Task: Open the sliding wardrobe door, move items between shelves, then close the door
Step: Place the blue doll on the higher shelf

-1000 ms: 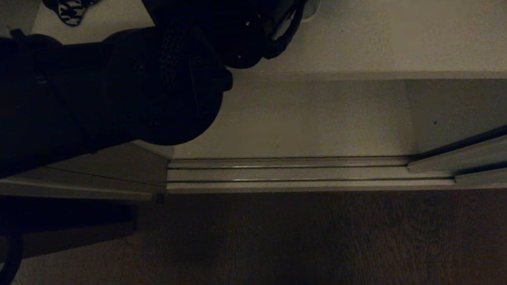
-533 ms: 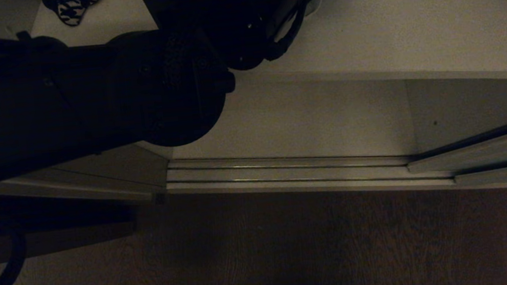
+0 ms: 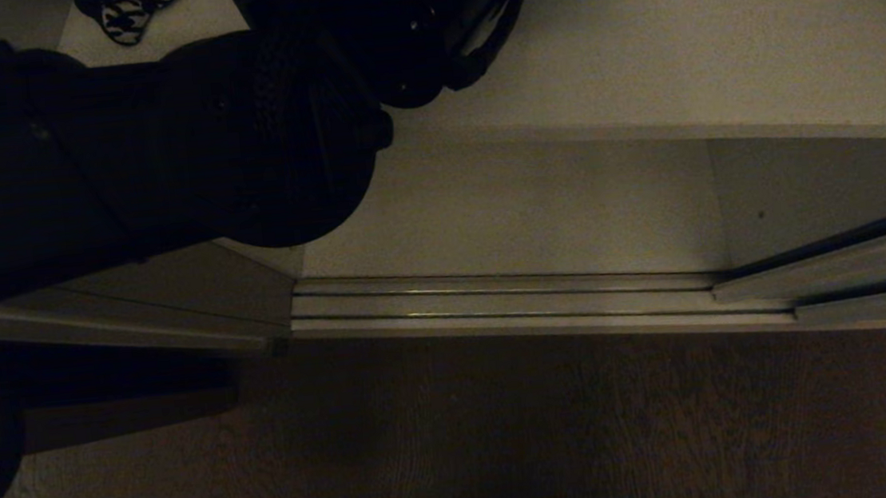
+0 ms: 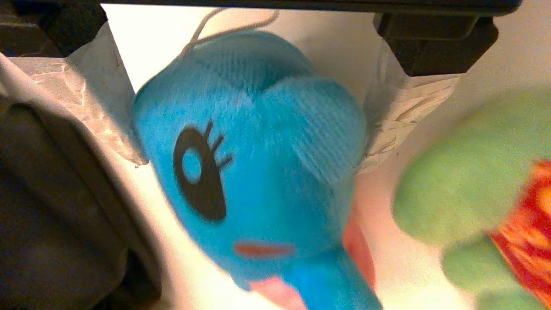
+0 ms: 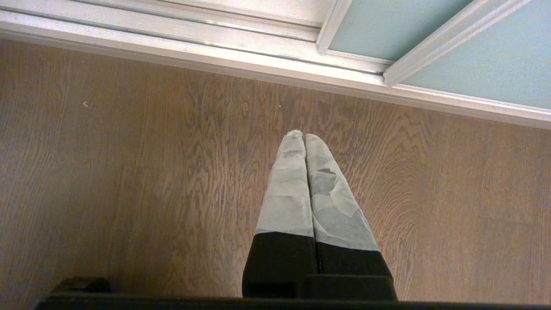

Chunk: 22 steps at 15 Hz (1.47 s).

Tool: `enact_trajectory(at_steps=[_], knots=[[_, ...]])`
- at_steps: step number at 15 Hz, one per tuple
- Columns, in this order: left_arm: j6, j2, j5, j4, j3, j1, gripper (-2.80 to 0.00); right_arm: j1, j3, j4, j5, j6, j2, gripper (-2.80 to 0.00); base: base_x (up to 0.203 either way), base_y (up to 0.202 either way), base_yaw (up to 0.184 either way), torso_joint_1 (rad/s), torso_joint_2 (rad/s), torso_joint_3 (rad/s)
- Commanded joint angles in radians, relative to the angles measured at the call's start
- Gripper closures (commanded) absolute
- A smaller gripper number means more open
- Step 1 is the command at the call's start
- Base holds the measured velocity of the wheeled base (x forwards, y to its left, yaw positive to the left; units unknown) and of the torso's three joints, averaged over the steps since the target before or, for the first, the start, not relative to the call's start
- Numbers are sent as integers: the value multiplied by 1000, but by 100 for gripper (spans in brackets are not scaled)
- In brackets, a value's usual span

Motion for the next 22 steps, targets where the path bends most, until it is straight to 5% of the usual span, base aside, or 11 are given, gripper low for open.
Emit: enact_trajectory(at_steps=[1,5,7,8,18,22], knots=[[2,-37,6,6,2,-3,-280,0,-1,0,0,-1,-1,0,0,0,0,0,0,0],[3,-103,16,131,5,-21,-280,0,1,0,0,-1,-1,0,0,0,0,0,0,0],[-2,-132,73,188,6,-35,-280,0,0,0,0,-1,-1,0,0,0,0,0,0,0],[0,-146,105,208,5,-51,0,0,-1,0,0,-1,-1,0,0,0,0,0,0,0],[6,-326,83,403,9,-67,0,0,0,0,0,-1,-1,0,0,0,0,0,0,0],[28,-392,42,577,10,-65,0,0,-1,0,0,-1,-1,0,0,0,0,0,0,0]])
